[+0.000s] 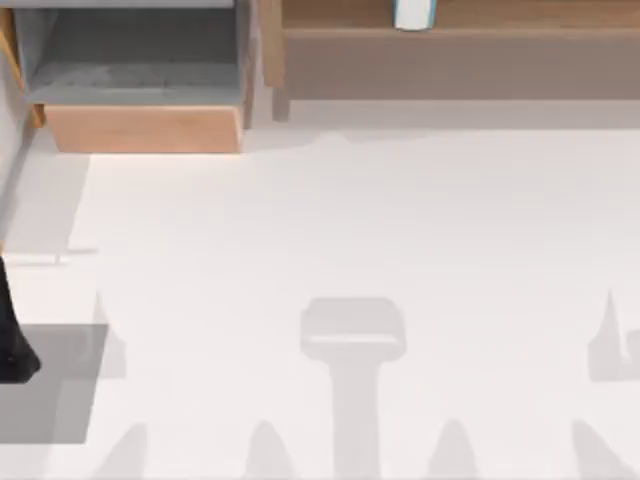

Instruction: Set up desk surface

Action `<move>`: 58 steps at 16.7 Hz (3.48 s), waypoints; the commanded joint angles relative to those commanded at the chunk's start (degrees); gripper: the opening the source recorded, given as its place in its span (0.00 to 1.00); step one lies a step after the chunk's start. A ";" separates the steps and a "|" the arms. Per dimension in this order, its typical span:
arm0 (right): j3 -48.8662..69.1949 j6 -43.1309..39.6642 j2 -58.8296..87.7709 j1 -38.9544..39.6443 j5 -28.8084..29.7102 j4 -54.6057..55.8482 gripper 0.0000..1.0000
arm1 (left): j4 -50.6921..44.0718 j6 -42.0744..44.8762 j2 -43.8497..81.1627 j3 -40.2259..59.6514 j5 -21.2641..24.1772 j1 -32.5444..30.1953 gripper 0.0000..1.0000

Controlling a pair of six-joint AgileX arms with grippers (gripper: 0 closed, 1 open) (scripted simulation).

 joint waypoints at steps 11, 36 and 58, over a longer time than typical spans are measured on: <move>0.00 0.00 0.00 0.00 0.00 0.00 1.00 | -12.65 4.23 20.66 19.76 -1.66 4.80 1.00; 0.00 0.00 0.00 0.00 0.00 0.00 1.00 | -75.40 15.57 145.22 137.95 1.35 19.25 1.00; 0.00 0.00 0.00 0.00 0.00 0.00 1.00 | -71.15 15.55 150.51 137.40 1.83 18.64 1.00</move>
